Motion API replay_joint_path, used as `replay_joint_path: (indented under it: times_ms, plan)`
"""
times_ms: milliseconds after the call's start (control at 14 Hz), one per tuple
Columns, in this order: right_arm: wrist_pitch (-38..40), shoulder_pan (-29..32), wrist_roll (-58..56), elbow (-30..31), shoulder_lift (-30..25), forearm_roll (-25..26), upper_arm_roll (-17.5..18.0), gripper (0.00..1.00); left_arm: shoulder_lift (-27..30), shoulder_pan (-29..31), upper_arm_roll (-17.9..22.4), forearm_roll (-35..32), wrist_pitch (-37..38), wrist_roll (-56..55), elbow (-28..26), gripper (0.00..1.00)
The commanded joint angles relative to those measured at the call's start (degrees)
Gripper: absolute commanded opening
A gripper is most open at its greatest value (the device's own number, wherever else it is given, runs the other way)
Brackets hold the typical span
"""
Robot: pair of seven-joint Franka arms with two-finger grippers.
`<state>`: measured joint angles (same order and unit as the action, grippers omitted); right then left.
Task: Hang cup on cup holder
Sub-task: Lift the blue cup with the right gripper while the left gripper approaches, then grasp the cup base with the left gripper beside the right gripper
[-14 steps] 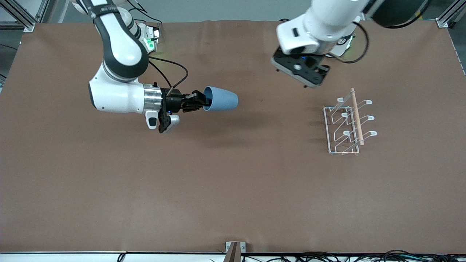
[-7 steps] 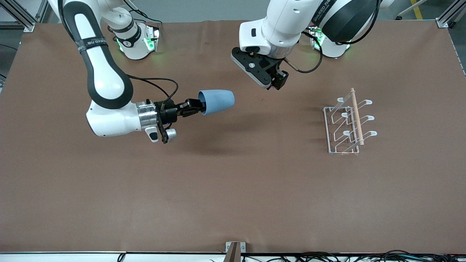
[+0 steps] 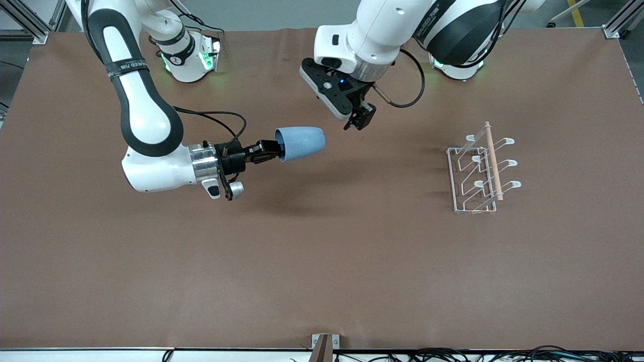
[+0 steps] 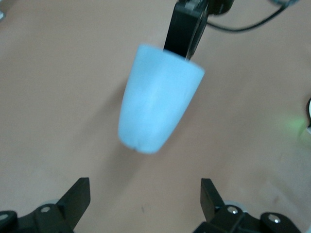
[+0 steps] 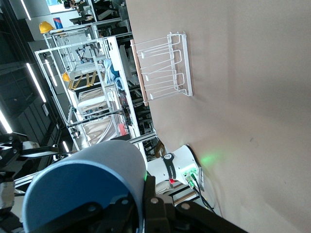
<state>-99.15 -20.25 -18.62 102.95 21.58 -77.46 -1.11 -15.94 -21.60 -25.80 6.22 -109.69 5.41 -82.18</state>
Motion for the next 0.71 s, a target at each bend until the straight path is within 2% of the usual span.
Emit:
replay_joint_path:
  times_ms: [0,214,429,643]
  plan:
    - [0.4,0.2,-0.9,-0.7,0.5,-1.5,0.3,0.05,-2.8,-0.7,-0.1,0.3,-4.6,3.8,1.7,1.00]
    - [0.5,0.3,-1.0,-0.7,0.5,-1.5,0.3,0.06,-4.9,-2.0,0.0,-0.1,-7.2,4.9,1.7,1.00]
    - [0.5,0.3,-1.0,-0.7,0.5,-1.5,0.3,0.06,-6.6,-3.2,0.0,-4.5,-9.7,6.3,1.7,1.00]
    - [0.6,0.3,-1.0,-0.7,0.5,-1.4,0.3,0.07,-8.0,-3.3,0.0,-5.0,-12.2,8.5,1.6,1.00]
